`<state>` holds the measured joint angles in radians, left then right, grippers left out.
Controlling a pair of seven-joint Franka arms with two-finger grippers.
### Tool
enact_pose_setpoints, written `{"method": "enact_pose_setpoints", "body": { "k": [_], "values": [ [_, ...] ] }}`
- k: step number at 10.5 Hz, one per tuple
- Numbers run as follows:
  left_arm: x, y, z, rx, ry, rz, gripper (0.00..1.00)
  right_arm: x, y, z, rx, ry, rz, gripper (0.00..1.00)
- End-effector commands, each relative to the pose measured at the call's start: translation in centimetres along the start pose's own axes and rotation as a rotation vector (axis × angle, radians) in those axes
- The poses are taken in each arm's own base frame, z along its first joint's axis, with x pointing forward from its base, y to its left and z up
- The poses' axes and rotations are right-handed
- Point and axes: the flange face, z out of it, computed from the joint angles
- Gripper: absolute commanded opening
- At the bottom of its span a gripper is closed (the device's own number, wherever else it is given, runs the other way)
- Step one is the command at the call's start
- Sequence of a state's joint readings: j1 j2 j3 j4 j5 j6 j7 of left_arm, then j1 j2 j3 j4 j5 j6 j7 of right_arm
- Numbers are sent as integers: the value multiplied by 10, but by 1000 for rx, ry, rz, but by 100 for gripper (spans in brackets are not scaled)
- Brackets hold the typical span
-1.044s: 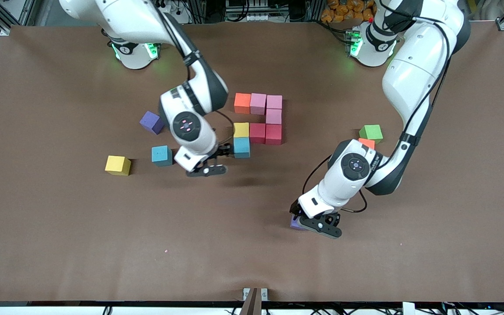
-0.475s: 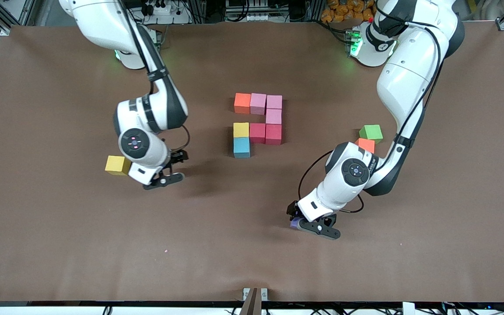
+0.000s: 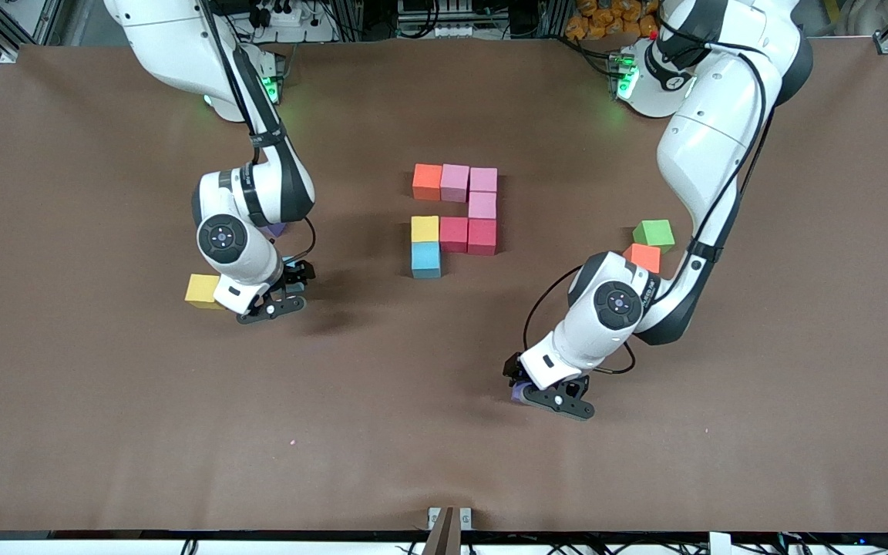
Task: Form number 2 with 11 blocks
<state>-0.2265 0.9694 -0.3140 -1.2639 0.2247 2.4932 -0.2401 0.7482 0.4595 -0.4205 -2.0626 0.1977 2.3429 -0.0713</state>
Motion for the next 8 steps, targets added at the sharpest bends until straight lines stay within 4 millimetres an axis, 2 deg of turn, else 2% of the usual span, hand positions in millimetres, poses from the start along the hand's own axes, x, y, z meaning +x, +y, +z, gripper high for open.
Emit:
{"method": "enact_pose_setpoints", "body": {
  "k": [1,2,4,7,8],
  "values": [
    [-2,9,10,8,5,-1,91,-20,3,3,7,27,-8,100],
    [-4,8,14,10,-3,0,74,-22,3,6,8,30,-6,100],
    [-7,7,17,14,-8,7,47,-26,2,11,25,22,10,100],
    [-2,16,3,8,5,-26,32,-30,4,15,75,19,22,100],
    [-2,25,0,8,3,-81,32,-30,4,15,89,21,26,100]
  ]
}}
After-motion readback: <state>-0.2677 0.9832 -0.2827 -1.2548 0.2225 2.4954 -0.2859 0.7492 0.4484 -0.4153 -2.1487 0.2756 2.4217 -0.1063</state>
